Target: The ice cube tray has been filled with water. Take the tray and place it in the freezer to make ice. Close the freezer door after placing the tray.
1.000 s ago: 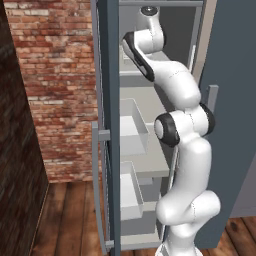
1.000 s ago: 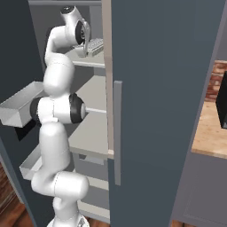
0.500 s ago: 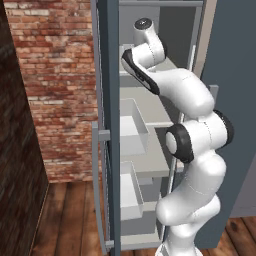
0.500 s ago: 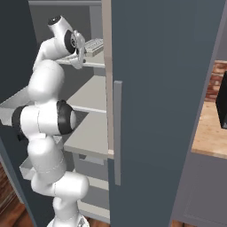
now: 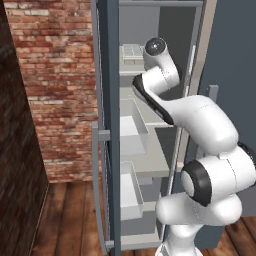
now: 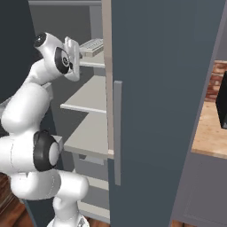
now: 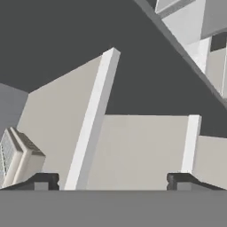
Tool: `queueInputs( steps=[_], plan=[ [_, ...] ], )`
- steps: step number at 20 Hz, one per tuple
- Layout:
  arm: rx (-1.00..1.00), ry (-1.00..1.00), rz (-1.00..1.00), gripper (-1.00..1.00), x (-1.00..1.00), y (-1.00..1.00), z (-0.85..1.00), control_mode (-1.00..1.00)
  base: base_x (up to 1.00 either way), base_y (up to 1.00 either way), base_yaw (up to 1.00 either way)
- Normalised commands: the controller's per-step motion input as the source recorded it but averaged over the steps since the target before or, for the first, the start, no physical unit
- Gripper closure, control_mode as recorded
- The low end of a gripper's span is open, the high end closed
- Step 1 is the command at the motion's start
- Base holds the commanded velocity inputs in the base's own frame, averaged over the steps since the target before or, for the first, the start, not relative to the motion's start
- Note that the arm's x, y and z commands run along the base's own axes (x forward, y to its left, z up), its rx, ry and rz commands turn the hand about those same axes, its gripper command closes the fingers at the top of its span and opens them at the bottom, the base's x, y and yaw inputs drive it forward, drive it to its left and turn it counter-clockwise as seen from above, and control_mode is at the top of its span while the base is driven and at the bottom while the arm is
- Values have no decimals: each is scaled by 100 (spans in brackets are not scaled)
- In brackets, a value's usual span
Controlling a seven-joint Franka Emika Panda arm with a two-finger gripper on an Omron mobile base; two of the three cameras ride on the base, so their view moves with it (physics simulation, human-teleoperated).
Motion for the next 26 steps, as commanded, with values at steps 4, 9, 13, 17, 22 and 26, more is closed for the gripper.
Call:
queueInputs(
  steps=[4, 9, 13, 17, 22, 26],
  plan=[
    [4, -2, 0, -100, -100, -15, 30, -100, 0, 0, 0],
    [7, 1, 6, -100, -100, 0, 21, -100, 0, 0, 0],
    [12, 1, 9, -100, -100, 0, 16, -100, 0, 0, 0],
    [10, 0, 12, -100, -96, -12, 20, -100, 0, 0, 0],
    [9, 0, 8, -100, -70, -34, 13, -100, 0, 0, 0],
    [3, 0, 1, -100, -38, -28, 2, -100, 0, 0, 0]
  ],
)
